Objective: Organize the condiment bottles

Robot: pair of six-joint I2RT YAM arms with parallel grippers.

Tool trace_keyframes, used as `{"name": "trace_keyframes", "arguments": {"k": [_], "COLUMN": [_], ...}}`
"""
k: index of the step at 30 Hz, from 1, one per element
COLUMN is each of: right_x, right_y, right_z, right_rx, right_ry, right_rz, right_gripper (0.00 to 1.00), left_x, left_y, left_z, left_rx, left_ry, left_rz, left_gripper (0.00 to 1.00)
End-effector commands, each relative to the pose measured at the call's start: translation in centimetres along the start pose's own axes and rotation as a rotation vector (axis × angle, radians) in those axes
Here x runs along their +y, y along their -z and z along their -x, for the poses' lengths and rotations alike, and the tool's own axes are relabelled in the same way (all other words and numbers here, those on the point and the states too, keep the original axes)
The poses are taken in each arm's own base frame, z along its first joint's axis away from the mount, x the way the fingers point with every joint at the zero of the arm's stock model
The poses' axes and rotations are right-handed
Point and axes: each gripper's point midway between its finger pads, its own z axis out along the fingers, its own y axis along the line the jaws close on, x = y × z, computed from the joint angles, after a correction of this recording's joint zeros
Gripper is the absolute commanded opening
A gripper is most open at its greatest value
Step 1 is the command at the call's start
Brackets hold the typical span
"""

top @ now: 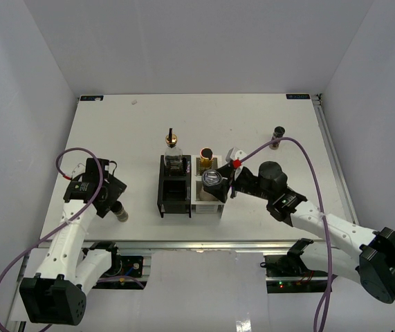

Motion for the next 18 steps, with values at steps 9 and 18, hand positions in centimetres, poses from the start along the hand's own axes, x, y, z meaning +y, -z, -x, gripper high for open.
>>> {"name": "trace_keyframes", "arguments": {"k": [9,18], "right_x": [-0.1,-0.3], "right_y": [-0.7,-0.8], "right_z": [1.6,0.5], "right_rx": [-0.105,-0.078], "right_ry": [0.086,0.076], "right_rz": [-0.001,-0.017], "right_gripper": [0.35,0.52], "left_x": [0.1,1.9], "left_y": [-0.4,-0.3], "left_z": [0.1,-0.6], "left_rx": [-0.005,0.034], "left_ry": [0.017,0.017], "left_rz": [0.017,0.128], "left_gripper": [0.85,0.85]}}
